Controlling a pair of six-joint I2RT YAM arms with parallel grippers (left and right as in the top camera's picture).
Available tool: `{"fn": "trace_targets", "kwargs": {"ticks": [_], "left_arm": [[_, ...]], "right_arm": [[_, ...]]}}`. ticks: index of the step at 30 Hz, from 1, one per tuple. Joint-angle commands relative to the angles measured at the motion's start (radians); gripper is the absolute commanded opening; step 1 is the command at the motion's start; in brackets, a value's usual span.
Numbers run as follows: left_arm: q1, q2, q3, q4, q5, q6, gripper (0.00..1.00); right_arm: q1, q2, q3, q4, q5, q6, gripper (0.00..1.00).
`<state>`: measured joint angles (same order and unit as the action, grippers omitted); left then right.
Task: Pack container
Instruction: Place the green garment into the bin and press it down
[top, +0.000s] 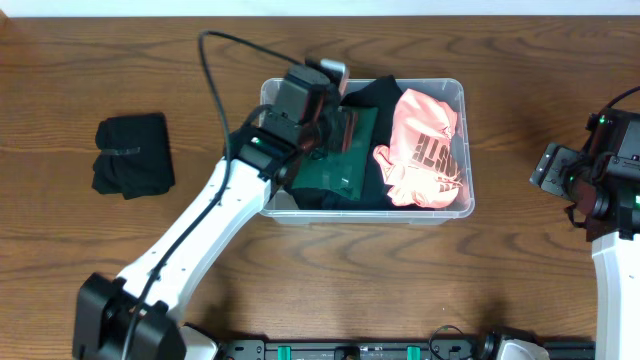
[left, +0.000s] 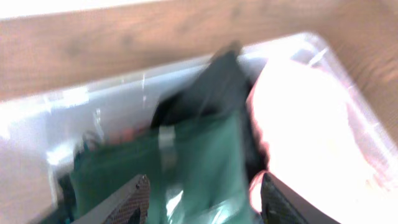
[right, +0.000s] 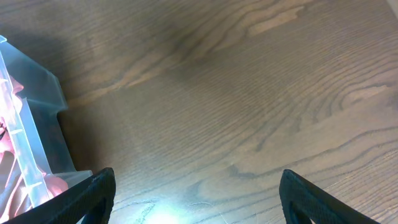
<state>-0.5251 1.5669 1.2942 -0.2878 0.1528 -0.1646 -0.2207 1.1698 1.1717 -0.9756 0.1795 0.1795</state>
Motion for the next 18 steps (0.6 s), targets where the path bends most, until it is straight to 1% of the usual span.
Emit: {"fn": "trace_targets", "kwargs": {"ticks": [1, 4, 5, 7, 14, 18], "left_arm": [[-0.018, 0.019, 0.017, 0.037, -0.008, 0.05, 0.57], [-0.035, 0.063, 0.017, 0.129, -0.008, 0.106, 0.55], [-0.039, 0.077, 0.017, 0.16, -0.008, 0.117, 0.53], [-0.044, 0.11, 0.017, 0.212, -0.008, 0.123, 0.54], [-0.044, 0.218, 0.017, 0.258, -0.008, 0.123, 0.53], [-0.044, 0.285, 0.017, 0.314, -0.008, 0.123, 0.53]], "right_arm": [[-0.008, -0.005, 0.011, -0.001, 0.002, 0.014, 0.82], [-0.008, -0.005, 0.011, 0.0, -0.005, 0.014, 0.82], [-0.008, -0.005, 0.011, 0.0, -0.005, 0.014, 0.82], [-0.008, -0.005, 0.011, -0.001, -0.005, 0.014, 0.82], [-0.008, -0.005, 0.011, 0.0, -0.005, 0.014, 0.82], [-0.008, -0.005, 0.011, -0.001, -0.005, 0.014, 0.82]]}}
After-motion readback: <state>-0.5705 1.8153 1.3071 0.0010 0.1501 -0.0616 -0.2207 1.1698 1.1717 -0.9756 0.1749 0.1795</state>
